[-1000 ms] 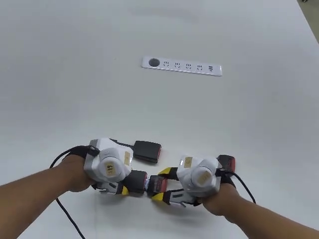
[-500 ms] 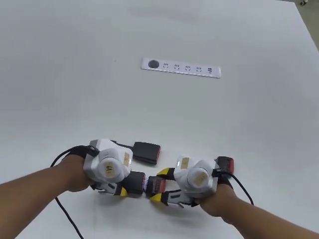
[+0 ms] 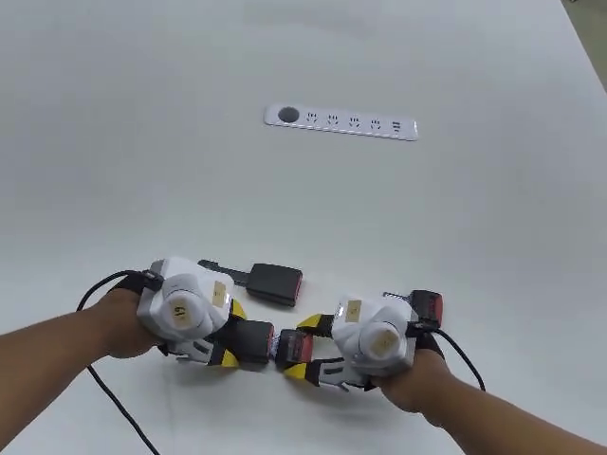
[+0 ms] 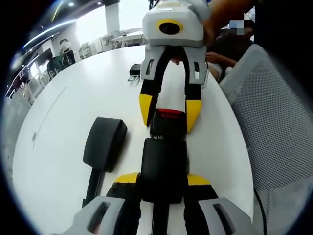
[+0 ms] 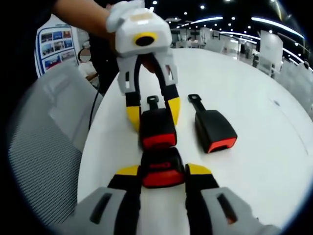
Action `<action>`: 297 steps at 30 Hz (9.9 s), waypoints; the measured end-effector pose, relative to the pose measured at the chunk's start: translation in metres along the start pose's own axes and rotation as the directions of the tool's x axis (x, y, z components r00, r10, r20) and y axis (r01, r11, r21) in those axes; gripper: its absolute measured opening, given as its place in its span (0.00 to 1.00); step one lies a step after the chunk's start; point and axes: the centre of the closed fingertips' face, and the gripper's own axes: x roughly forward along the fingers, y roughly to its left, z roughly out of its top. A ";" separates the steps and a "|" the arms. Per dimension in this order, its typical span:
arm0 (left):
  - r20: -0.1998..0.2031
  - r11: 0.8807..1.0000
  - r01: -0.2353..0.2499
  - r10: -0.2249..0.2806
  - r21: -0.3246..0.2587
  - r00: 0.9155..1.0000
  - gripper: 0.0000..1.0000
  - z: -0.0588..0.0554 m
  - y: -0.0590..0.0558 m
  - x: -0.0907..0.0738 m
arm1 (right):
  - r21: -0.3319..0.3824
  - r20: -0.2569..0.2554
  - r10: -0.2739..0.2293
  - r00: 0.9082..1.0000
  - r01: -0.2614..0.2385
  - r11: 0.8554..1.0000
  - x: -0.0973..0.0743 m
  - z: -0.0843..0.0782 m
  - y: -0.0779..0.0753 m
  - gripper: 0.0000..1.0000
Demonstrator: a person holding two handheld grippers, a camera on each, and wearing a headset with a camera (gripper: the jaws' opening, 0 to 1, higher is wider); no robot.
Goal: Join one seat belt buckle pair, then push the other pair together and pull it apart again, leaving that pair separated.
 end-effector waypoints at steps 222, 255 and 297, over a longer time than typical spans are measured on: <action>-0.021 0.994 0.052 -0.050 0.092 0.999 0.34 0.038 0.084 0.015 | 0.068 0.108 -0.062 0.992 0.055 0.996 -0.056 -0.039 -0.113 0.36; -0.041 0.991 0.061 -0.056 0.117 0.998 0.34 0.038 0.084 0.015 | 0.055 0.053 -0.037 0.998 0.034 0.998 -0.024 -0.011 -0.098 0.35; -0.117 0.990 0.071 -0.057 0.123 0.992 0.33 0.033 0.084 0.016 | 0.068 0.001 -0.076 0.997 0.075 0.995 -0.013 -0.001 -0.096 0.35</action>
